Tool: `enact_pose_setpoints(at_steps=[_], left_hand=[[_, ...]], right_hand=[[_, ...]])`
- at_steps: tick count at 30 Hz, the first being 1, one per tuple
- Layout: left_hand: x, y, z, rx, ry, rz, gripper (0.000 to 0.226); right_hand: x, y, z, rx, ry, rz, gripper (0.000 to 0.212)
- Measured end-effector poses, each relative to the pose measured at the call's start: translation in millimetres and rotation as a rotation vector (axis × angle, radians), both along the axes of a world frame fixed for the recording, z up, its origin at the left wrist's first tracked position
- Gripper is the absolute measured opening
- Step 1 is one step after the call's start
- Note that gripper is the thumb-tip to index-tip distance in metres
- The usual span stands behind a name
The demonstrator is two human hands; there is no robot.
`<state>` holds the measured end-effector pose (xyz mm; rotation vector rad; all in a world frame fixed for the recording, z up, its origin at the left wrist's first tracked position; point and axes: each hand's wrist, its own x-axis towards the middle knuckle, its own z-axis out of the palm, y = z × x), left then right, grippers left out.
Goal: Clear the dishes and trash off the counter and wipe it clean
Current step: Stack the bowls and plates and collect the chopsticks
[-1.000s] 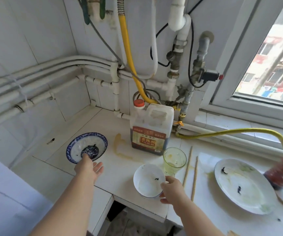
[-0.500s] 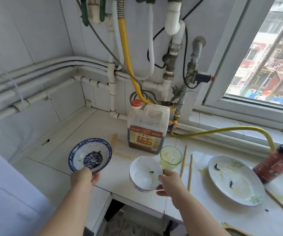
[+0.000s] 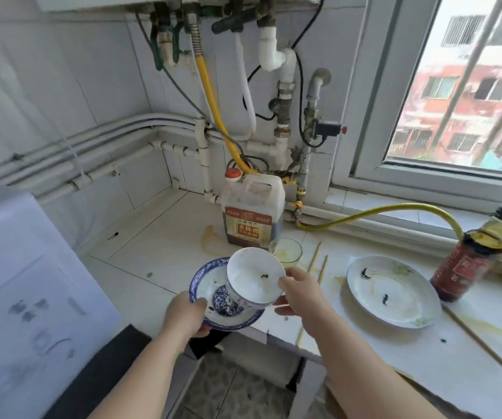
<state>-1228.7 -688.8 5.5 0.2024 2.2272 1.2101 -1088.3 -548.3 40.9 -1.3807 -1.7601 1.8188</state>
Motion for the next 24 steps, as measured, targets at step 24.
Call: enact_pose_setpoints(at_steps=[24], left_hand=[[194.6,186.6,14.7,-0.006,-0.089,-0.701,0.022]], right_hand=[[207.1,106.0,-3.4,0.417,-0.594,-0.123,0.029]])
